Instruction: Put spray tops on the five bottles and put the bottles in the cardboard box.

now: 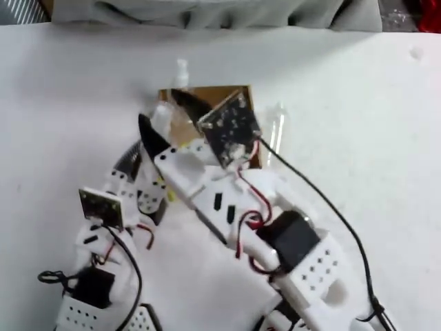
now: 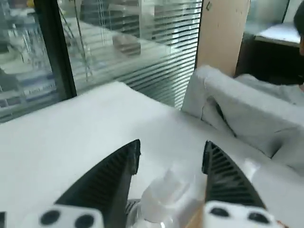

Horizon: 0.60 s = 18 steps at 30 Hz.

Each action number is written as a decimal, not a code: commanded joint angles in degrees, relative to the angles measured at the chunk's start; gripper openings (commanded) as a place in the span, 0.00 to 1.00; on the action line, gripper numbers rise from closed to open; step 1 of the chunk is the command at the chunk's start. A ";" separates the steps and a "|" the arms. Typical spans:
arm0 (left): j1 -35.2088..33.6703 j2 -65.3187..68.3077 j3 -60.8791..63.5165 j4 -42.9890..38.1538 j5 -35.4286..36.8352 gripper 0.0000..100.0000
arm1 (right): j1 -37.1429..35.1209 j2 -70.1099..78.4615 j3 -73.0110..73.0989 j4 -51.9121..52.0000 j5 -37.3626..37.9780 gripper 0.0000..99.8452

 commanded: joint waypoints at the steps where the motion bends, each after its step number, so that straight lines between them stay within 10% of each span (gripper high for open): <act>1: -0.66 -0.48 -0.35 -1.93 -0.18 0.02 | -0.04 -1.54 -7.74 4.26 -0.70 0.17; 18: -0.66 -0.48 0.18 -1.93 -0.09 0.02 | 10.68 3.47 -10.55 6.29 -0.79 0.02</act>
